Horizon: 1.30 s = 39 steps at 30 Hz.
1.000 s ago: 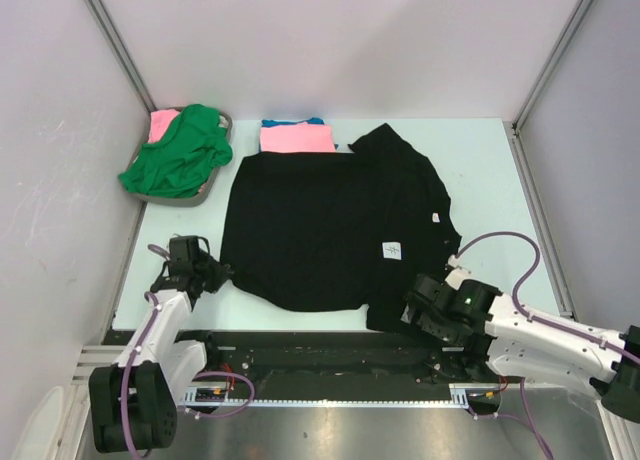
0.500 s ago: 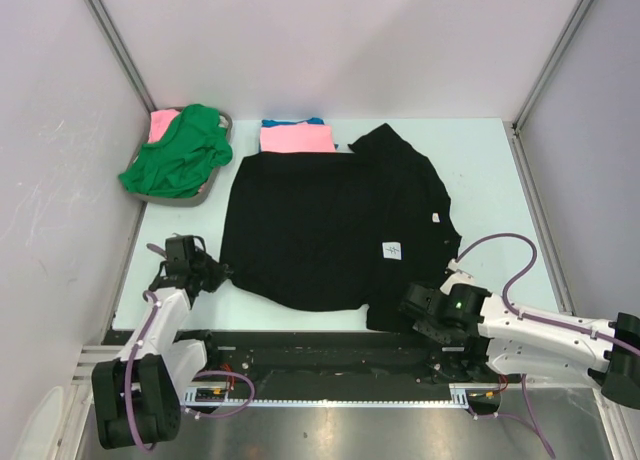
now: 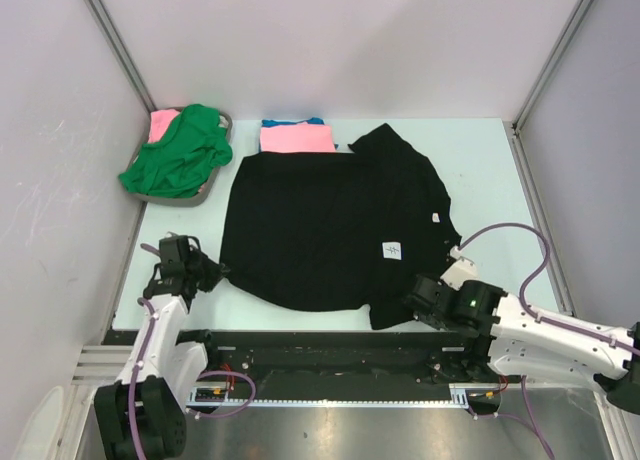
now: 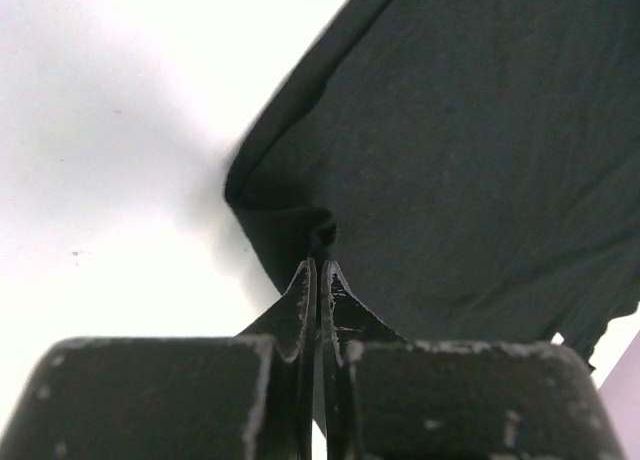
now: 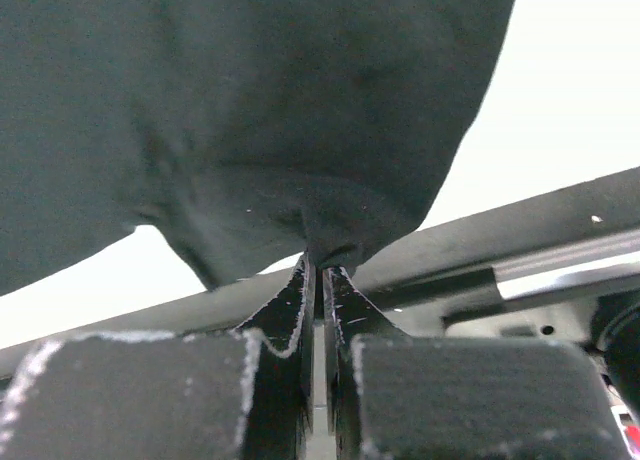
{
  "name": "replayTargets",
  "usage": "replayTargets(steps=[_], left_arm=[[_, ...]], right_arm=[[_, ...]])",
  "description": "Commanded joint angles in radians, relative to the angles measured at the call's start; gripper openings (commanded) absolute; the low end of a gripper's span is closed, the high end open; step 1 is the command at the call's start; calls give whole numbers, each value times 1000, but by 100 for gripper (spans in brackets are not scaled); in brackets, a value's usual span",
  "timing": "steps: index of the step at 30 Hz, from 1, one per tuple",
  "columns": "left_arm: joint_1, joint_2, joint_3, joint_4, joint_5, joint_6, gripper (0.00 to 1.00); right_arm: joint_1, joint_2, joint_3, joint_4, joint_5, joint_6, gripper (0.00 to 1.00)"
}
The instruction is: Fold and stack the t-shirts
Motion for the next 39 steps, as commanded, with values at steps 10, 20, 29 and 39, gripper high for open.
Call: replayTargets(steps=[10, 20, 29, 39], left_arm=[[22, -35, 168, -44, 32, 23, 0], [31, 88, 200, 43, 25, -6, 0], [31, 254, 334, 98, 11, -29, 0], [29, 484, 430, 155, 23, -29, 0]], right_arm=[[-300, -51, 243, 231, 103, -535, 0], [-717, 71, 304, 489, -297, -819, 0], [-777, 248, 356, 630, -441, -862, 0], [-830, 401, 404, 714, -487, -880, 0]])
